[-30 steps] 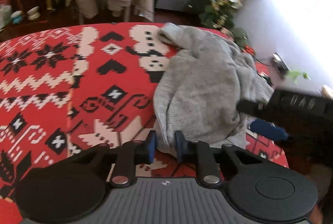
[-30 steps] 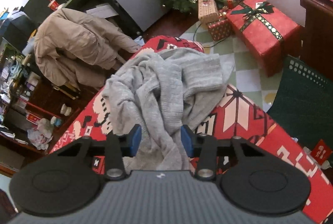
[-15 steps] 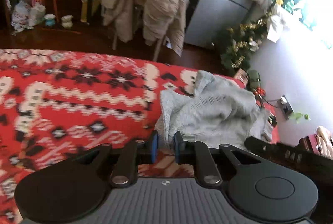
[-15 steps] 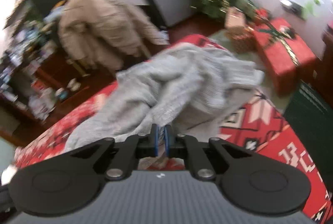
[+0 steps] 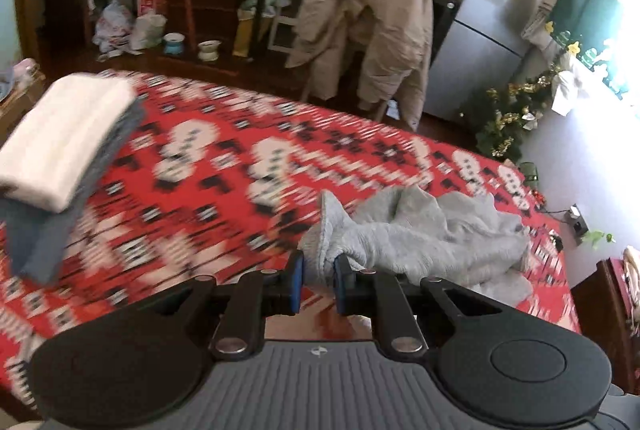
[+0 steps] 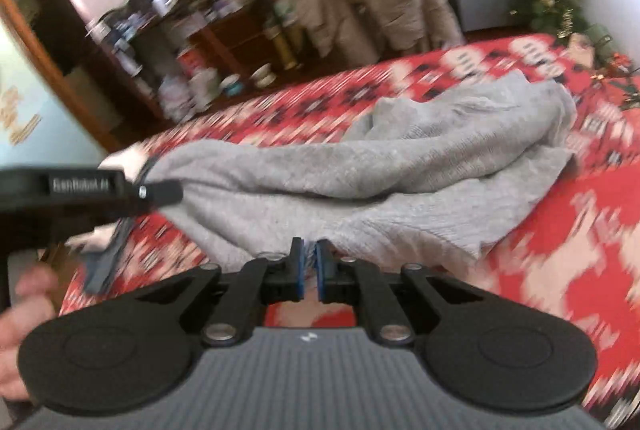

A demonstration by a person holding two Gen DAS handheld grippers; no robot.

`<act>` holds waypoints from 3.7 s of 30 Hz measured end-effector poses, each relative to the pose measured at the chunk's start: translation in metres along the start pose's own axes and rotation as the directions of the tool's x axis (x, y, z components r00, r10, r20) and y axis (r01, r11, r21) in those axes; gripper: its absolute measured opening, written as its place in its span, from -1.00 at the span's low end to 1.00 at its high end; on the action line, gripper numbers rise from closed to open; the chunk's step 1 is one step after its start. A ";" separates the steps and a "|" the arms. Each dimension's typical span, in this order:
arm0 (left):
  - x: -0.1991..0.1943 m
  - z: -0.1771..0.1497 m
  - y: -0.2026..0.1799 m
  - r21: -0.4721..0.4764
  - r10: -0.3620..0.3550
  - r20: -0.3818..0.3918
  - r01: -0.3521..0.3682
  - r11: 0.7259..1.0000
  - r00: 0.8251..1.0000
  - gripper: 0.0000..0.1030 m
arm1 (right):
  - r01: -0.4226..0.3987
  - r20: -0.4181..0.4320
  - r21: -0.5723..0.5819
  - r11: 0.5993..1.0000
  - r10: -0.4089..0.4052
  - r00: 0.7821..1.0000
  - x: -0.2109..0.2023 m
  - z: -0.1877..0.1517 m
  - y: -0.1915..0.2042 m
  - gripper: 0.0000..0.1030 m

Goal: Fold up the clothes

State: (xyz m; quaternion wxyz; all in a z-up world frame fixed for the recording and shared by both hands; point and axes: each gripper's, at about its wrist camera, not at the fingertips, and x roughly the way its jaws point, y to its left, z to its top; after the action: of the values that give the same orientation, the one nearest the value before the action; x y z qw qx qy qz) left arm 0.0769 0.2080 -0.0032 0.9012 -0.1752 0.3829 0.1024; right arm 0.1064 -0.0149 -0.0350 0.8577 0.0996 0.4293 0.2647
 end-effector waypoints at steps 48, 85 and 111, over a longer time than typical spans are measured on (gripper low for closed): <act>-0.010 -0.088 0.159 -0.115 0.010 0.023 -0.007 0.993 1.000 0.48 | 0.190 0.071 -0.349 0.918 -0.176 0.982 0.027 -0.134 0.145 0.99; -0.009 -0.095 0.165 -0.131 -0.053 0.066 0.061 0.989 0.996 0.48 | 0.330 0.228 -0.257 0.908 -0.274 0.934 0.013 -0.071 0.102 -0.90; 0.050 -0.071 0.012 0.422 -0.137 0.068 0.096 0.901 0.988 0.22 | 0.491 0.291 0.318 0.811 -0.577 0.763 -0.050 -0.025 -0.203 -0.90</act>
State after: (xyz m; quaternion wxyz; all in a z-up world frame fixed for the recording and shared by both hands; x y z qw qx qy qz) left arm 0.0612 0.1935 -0.0886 0.9396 0.0041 0.3410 -0.0278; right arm 0.1367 -0.2142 -0.0971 0.9461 0.1162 0.2951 -0.0658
